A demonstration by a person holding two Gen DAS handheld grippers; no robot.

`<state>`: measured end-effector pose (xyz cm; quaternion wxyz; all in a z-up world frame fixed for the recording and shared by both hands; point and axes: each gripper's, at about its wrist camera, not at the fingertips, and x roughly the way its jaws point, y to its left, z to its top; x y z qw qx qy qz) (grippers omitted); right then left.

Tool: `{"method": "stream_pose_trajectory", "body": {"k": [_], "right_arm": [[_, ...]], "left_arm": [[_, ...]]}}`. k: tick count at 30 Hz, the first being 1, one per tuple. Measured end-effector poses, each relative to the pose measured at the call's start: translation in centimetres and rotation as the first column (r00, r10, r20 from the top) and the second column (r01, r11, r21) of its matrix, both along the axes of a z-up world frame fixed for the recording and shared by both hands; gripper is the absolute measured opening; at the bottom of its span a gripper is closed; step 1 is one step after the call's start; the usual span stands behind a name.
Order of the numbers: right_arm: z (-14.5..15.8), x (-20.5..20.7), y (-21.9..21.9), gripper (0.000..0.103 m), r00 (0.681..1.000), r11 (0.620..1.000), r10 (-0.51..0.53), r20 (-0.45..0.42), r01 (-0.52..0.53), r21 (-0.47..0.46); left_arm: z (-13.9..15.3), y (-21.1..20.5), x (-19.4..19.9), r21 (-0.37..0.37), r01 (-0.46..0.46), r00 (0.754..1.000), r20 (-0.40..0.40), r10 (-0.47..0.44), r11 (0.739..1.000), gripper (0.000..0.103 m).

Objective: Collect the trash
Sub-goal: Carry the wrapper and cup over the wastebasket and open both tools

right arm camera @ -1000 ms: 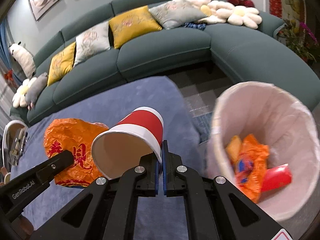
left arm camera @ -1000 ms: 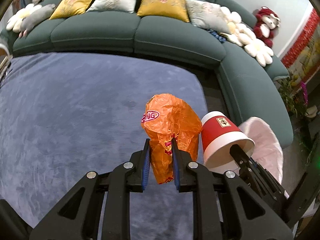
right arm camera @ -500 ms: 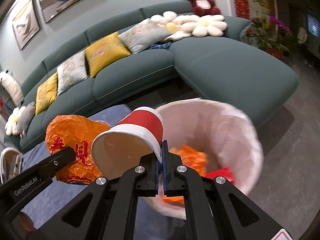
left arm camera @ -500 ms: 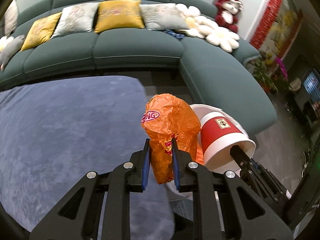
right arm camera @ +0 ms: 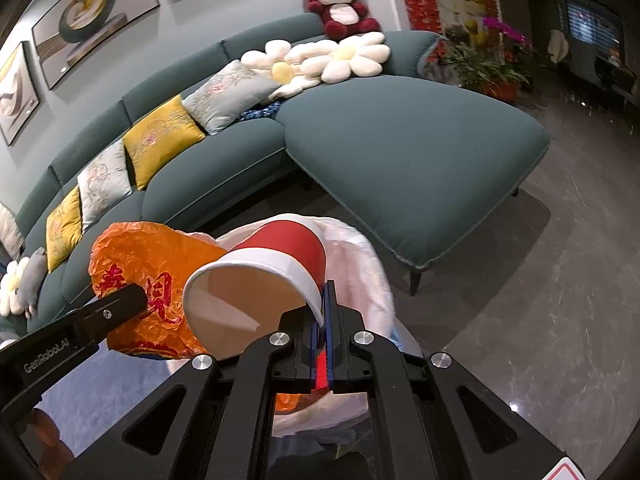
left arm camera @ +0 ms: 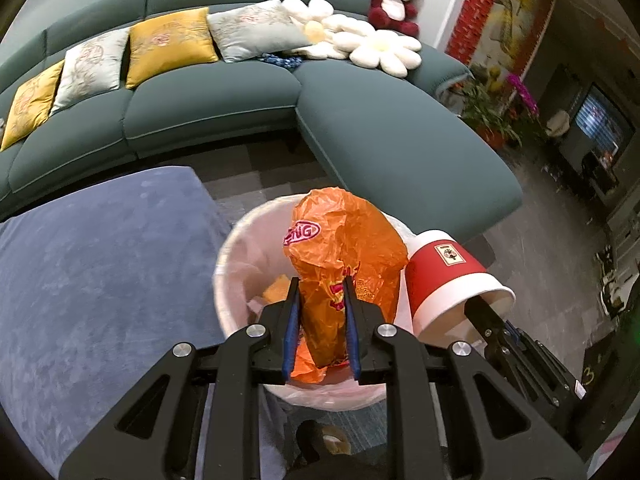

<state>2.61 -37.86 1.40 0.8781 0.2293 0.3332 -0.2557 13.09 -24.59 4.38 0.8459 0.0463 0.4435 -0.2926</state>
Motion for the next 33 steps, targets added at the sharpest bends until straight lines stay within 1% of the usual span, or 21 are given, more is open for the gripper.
{"method": "stream_pose_trajectory", "body": {"k": [5,6,7,8,9,12,18,27,30,33], "right_arm": [[-0.5,-0.7,-1.1,0.003,1.000,1.000,-0.011,0.002,0.011,0.013],[-0.6,-0.7,-1.2,0.003,1.000,1.000,-0.011,0.004,0.010,0.016],[-0.6,-0.8,-1.2,0.003,1.000,1.000,-0.010,0.005,0.010,0.019],[-0.7,-0.8,-1.3,0.003,1.000,1.000,-0.010,0.007,0.010,0.021],[-0.8,-0.7,-1.4,0.003,1.000,1.000,-0.009,0.009,0.008,0.024],[-1.0,-0.4,-1.3,0.003,1.000,1.000,0.000,0.011,0.000,0.029],[-1.1,0.3,-0.6,0.003,1.000,0.999,0.024,0.016,-0.024,0.033],[-1.3,1.7,0.6,0.003,0.998,0.997,0.066,0.014,-0.066,0.039],[-1.4,2.4,1.4,0.003,0.996,0.995,0.091,0.008,-0.091,0.037],[-1.5,3.4,2.4,0.003,0.993,0.992,0.121,0.004,-0.121,0.034]], "left_arm": [[-0.8,-0.9,0.5,0.020,-0.002,1.000,-0.008,0.002,1.000,0.024],[-1.0,-0.9,0.7,0.026,0.000,1.000,-0.017,0.001,1.000,0.031],[-1.0,-0.9,0.8,0.033,-0.008,1.000,-0.019,0.009,0.999,0.035],[-1.1,-0.6,1.0,0.036,-0.030,0.999,-0.012,0.030,0.999,0.043],[-1.1,-0.2,1.2,0.033,-0.053,0.999,-0.004,0.053,0.998,0.048],[-1.4,0.5,1.6,0.027,-0.082,0.996,-0.019,0.083,0.996,0.054],[-1.9,1.8,2.1,0.043,-0.130,0.991,-0.020,0.131,0.991,0.055],[-2.4,3.2,2.3,0.064,-0.156,0.988,-0.008,0.157,0.986,0.058],[-2.3,4.0,2.4,0.070,-0.173,0.985,0.005,0.173,0.982,0.060],[-2.3,4.9,2.4,0.068,-0.187,0.982,0.007,0.187,0.980,0.060]]}}
